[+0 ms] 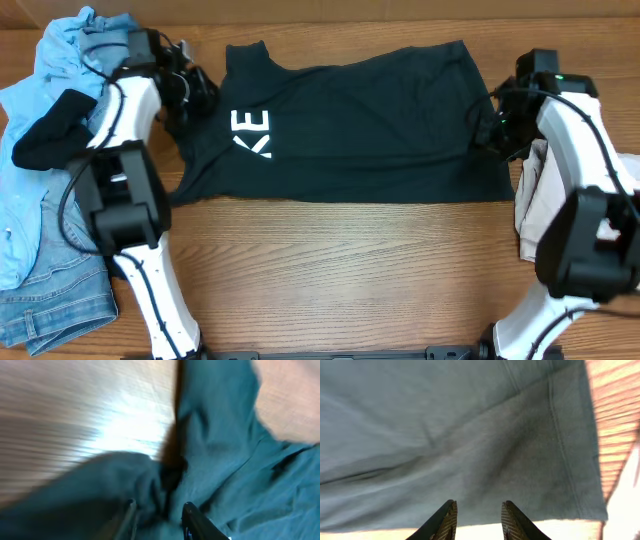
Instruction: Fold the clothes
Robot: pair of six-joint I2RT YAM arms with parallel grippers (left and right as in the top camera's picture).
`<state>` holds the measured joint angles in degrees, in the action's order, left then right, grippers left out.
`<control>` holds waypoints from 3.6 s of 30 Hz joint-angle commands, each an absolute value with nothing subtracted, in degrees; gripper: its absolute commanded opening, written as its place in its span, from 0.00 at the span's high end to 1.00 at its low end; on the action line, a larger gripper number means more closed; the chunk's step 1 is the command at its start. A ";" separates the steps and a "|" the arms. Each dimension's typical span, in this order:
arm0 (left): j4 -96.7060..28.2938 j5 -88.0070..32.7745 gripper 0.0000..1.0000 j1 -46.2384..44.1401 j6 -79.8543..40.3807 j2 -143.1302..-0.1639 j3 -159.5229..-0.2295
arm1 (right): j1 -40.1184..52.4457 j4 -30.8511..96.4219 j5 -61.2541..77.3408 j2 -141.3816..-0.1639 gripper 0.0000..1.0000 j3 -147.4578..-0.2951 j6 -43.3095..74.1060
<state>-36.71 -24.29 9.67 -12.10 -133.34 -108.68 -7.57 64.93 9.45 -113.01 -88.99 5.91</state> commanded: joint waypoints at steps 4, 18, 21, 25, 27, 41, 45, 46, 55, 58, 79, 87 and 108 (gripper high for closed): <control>-51.53 -20.45 0.67 10.20 -6.39 -118.10 -108.95 | -11.68 61.98 5.15 -118.02 0.67 -90.02 5.52; -59.72 -13.06 0.73 0.25 -5.17 -118.41 -85.19 | -13.96 59.70 6.02 -121.56 0.67 -80.99 5.54; -54.37 -7.07 0.69 0.51 -5.37 -118.41 -79.61 | -13.96 62.81 6.02 -121.56 0.66 -80.62 5.56; -50.30 -5.56 0.64 0.78 -6.04 -118.41 -73.93 | -13.96 66.35 6.00 -121.56 0.63 -80.62 5.54; -49.84 -5.56 0.64 0.82 -6.22 -118.41 -71.53 | -13.96 68.23 5.06 -121.56 0.63 -80.62 5.63; -58.83 -7.05 0.73 0.84 -9.41 -118.41 -60.05 | -16.67 72.12 -1.50 -121.56 0.62 -80.62 8.99; -60.88 -7.11 0.79 0.82 -9.45 -118.41 -60.05 | -19.16 72.29 -0.54 -121.56 0.63 -80.62 10.00; -60.77 -7.14 0.80 0.82 -9.45 -118.39 -60.07 | -19.31 72.18 1.02 -121.54 0.64 -80.64 9.91; -59.11 -7.11 0.82 0.82 -9.43 -118.37 -61.47 | -19.03 74.02 6.83 -115.31 0.63 -86.98 6.13; -59.09 -8.62 0.82 0.82 -8.54 -118.10 -62.39 | -19.03 74.50 3.99 -110.43 0.64 -88.23 6.37; -61.95 -15.09 0.58 0.73 -7.27 -99.35 -72.12 | -31.42 61.60 1.91 -107.48 0.82 -74.28 8.99; -62.35 -15.07 0.58 0.73 -7.27 -99.35 -72.12 | -36.36 54.46 3.51 -107.48 0.82 -68.64 11.09; -63.22 -15.07 0.57 0.73 -7.31 -99.35 -72.12 | -47.20 36.45 -1.15 -107.48 0.69 -66.28 17.69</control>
